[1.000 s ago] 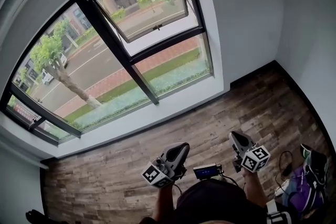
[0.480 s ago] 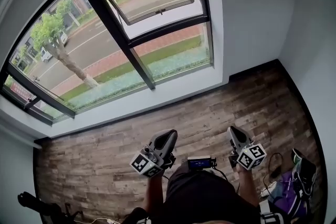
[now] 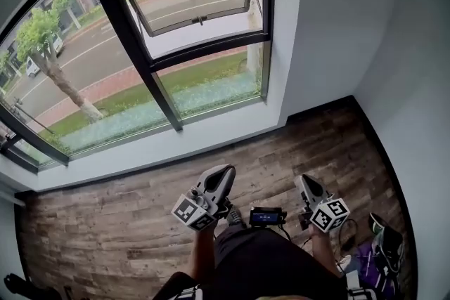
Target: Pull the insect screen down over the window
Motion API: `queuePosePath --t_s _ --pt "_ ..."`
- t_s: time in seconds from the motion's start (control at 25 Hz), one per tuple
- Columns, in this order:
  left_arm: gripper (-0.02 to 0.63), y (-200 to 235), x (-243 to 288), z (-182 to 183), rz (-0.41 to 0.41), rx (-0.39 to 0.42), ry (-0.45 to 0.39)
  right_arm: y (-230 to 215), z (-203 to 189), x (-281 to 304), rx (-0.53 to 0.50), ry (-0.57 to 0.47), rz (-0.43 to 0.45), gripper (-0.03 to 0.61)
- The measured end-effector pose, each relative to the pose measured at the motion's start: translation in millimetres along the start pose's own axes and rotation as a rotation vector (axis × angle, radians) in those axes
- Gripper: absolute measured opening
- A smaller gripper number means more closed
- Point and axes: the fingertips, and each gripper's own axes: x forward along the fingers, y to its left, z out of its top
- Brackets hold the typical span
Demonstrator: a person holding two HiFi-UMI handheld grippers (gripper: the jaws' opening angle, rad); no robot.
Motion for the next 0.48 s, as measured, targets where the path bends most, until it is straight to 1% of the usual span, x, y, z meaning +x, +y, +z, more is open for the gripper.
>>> queuePosePath --t_s 0.16,0.24,0.4,0.48 --pt "-0.005 56.7 24.4 30.4 -0.007 0.002 -0.055 -1.9 34.6 59.3 -0.04 -0.001 -0.009 0.006" --pt "-0.005 82.7 26.9 37.5 0.002 0.011 -0.06 0.1 46.8 86.8 -0.044 0.002 -0.004 0.006" --pt "-0.005 129.3 20.4 51.3 0.019 -0.002 -0.068 15.3 54.9 128.6 -0.053 -0.006 0.002 0.006" --pt "-0.005 157.1 14.0 58.8 0.047 -0.012 -0.071 22.3 54.0 159.1 -0.053 0.005 0.018 0.006"
